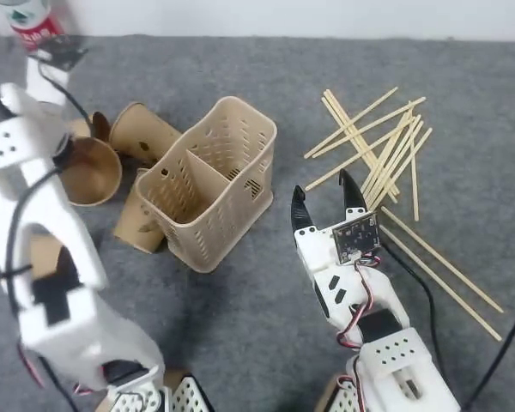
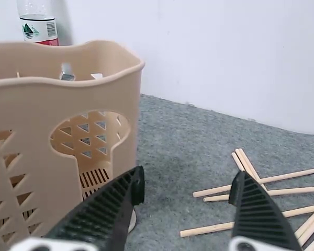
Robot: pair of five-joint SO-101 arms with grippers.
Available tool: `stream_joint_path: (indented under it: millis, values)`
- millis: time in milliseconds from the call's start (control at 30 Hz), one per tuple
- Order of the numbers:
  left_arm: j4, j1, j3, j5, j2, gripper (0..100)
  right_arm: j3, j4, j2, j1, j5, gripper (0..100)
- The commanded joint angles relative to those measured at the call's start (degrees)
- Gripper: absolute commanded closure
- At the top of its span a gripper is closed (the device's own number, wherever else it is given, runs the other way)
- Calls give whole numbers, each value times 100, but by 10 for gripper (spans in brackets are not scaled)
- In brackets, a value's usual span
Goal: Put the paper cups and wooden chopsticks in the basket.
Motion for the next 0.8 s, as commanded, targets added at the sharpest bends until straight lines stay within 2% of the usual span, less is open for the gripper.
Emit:
stream_joint_path:
  millis: [0,233,300,433,567,767]
  values:
    - [149,422,207,-97,-1380,990,105,22,-75,22,70,729]
    - [132,1134,-444,-62,-2690,990,105,22,-75,40,70,729]
    - [114,1354,-681,167,-2919,990,105,22,-75,154,70,729]
    - [114,1758,-1534,1231,-3068,990,105,-4,-75,312,62,729]
    - [114,2312,-2211,2593,-3068,990,105,22,-75,303,62,729]
    - [114,3323,-1895,4791,-2919,989,105,22,-75,303,62,729]
